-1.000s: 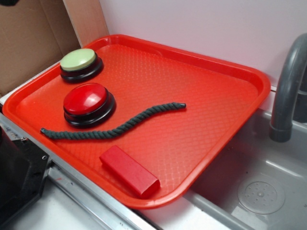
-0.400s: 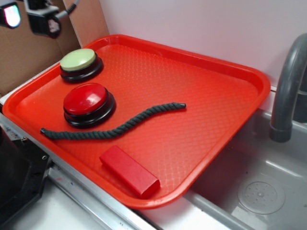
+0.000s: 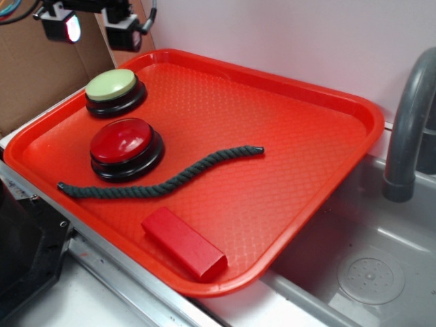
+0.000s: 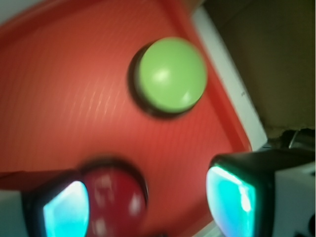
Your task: Push the green button.
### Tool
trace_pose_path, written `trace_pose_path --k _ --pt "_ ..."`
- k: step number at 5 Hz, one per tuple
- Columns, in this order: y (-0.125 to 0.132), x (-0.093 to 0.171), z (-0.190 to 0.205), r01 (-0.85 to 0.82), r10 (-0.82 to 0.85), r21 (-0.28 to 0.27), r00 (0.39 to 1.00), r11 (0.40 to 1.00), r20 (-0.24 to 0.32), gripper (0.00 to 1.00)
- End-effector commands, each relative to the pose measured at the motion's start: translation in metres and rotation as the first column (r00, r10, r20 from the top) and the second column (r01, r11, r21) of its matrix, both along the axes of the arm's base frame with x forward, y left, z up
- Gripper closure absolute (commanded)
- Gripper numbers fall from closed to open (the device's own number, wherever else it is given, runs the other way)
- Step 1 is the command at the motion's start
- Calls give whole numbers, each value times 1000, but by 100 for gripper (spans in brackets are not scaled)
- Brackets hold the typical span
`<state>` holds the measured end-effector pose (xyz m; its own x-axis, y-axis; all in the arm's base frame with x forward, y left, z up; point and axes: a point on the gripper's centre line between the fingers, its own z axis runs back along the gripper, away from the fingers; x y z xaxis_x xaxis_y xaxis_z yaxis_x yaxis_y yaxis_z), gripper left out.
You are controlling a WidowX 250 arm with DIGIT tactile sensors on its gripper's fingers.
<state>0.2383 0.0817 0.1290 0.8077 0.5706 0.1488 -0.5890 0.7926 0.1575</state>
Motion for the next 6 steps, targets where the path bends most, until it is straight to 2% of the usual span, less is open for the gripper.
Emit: trace_pose_path --k 1,2,3,4,5,6 --pt "60 18 -11 -175 177 -36 981 984 82 0" --pt "81 18 -37 -182 183 -44 982 982 36 0" --pt "94 15 -50 -168 170 -47 984 985 46 0" --pt "95 8 -60 -160 166 -63 980 985 107 0" --pt "95 3 -77 -160 168 -82 980 984 105 0" --pt "88 5 -79 -146 153 -81 985 986 80 0"
